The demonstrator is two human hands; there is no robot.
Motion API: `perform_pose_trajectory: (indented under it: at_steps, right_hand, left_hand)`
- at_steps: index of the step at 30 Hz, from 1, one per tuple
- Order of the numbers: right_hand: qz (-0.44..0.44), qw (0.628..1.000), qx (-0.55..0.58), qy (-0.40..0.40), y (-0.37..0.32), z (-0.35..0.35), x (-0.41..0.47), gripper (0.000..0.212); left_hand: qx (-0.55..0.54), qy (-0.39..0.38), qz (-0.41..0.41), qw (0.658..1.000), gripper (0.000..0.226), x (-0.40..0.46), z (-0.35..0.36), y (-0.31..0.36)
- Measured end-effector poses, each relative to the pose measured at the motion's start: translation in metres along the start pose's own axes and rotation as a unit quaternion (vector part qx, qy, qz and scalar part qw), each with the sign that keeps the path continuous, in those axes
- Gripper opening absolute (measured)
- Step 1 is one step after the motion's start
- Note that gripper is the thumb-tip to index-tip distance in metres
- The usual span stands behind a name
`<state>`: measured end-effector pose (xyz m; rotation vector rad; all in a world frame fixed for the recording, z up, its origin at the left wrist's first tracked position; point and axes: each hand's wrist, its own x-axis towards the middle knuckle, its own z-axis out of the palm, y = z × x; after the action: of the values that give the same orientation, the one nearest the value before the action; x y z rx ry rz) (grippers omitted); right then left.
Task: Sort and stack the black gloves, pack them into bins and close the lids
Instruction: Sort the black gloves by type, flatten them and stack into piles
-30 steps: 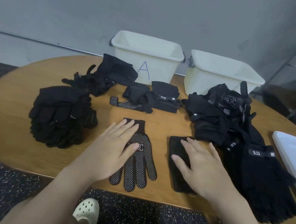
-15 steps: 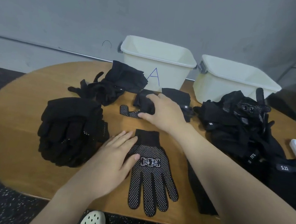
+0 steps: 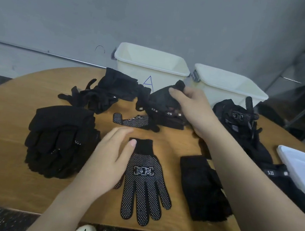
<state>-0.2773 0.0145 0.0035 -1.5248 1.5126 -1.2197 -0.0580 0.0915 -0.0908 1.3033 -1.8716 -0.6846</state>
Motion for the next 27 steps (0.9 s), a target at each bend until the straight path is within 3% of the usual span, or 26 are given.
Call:
perform_pose_trajectory:
  at_steps: [2,4,7,9,12,15,21,24,27]
  right_hand:
    - [0.017,0.998,0.067,0.002,-0.008,-0.017,-0.022,0.041]
    - [0.041,0.989,0.139,0.006,-0.01,-0.03,-0.045,0.05]
    - [0.089,0.966,0.244,0.004,-0.006,-0.037,-0.085,0.032]
    - [0.129,0.947,0.292,-0.021,0.001,-0.039,-0.111,0.026]
    - [0.154,0.935,0.317,-0.042,0.019,-0.039,-0.136,0.026]
    - [0.16,0.945,0.282,-0.036,0.035,-0.043,-0.146,0.027]
    - [0.075,0.991,0.087,-0.063,0.051,-0.064,-0.15,0.035]
    - [0.059,0.99,0.109,-0.065,0.046,-0.069,-0.154,0.04]
    - [0.058,0.987,0.098,-0.117,0.046,-0.064,-0.164,0.036]
  left_hand:
    - [-0.08,0.035,-0.027,0.996,0.043,0.002,0.002,0.008]
    - [-0.192,0.032,-0.052,0.979,0.048,0.004,0.006,0.018]
    - [-0.38,-0.008,-0.076,0.922,0.077,0.004,0.015,0.033]
    - [-0.446,-0.036,-0.075,0.891,0.079,0.004,0.023,0.039]
    - [-0.446,-0.03,-0.077,0.891,0.05,0.001,0.032,0.05]
    - [-0.452,-0.006,-0.113,0.885,0.028,-0.004,0.037,0.058]
    - [-0.457,0.004,-0.13,0.88,0.027,-0.007,0.044,0.066]
    - [-0.467,-0.009,-0.13,0.875,0.028,-0.006,0.045,0.066]
    - [-0.458,-0.067,-0.119,0.879,0.026,-0.006,0.045,0.063]
